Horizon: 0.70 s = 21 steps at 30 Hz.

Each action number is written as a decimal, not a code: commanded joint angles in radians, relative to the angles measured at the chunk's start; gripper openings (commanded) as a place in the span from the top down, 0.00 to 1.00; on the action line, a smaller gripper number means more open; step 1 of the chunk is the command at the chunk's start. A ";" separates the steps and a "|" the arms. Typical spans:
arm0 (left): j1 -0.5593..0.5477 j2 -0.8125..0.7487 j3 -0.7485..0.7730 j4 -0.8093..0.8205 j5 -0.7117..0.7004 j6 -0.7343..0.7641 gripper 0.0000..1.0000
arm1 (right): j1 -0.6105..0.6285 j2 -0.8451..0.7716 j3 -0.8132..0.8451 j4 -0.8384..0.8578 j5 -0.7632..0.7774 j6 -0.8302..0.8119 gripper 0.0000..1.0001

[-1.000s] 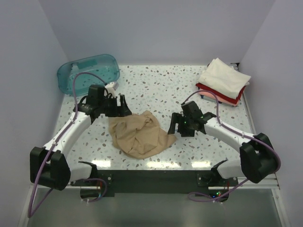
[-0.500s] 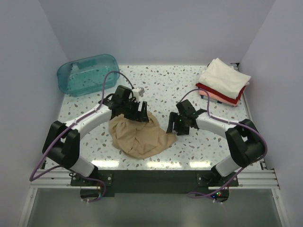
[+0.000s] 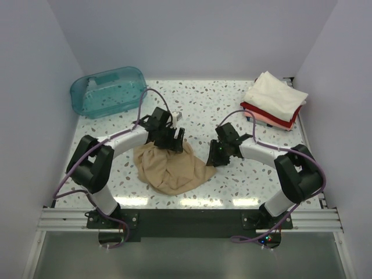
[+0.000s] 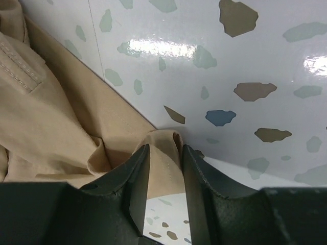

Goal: Fold and stack the t-shirts
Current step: Flatten the tshirt out

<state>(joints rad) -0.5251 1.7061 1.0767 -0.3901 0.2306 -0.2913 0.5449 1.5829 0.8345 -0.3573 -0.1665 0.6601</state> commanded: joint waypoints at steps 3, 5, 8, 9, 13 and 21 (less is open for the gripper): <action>-0.001 0.038 0.035 0.025 -0.045 0.023 0.19 | 0.007 0.009 0.038 0.037 -0.050 -0.027 0.68; -0.001 0.055 0.037 0.028 -0.036 0.020 0.28 | 0.007 0.009 0.043 0.031 -0.053 -0.031 0.71; -0.001 0.084 0.038 0.031 -0.034 0.023 0.47 | 0.006 0.008 0.049 0.024 -0.059 -0.033 0.83; 0.000 0.095 0.035 0.033 -0.031 0.026 0.52 | 0.006 0.008 0.051 0.023 -0.060 -0.034 0.90; -0.001 0.109 0.035 0.043 -0.014 0.030 0.87 | 0.006 0.008 0.067 0.004 -0.067 -0.037 1.00; 0.034 0.024 0.166 0.016 -0.011 -0.026 1.00 | -0.034 -0.015 0.289 -0.189 0.030 -0.117 1.00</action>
<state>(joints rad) -0.5182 1.7897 1.1423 -0.3977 0.2127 -0.2836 0.5369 1.5845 0.9798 -0.4610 -0.1917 0.5999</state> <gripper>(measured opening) 0.062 0.011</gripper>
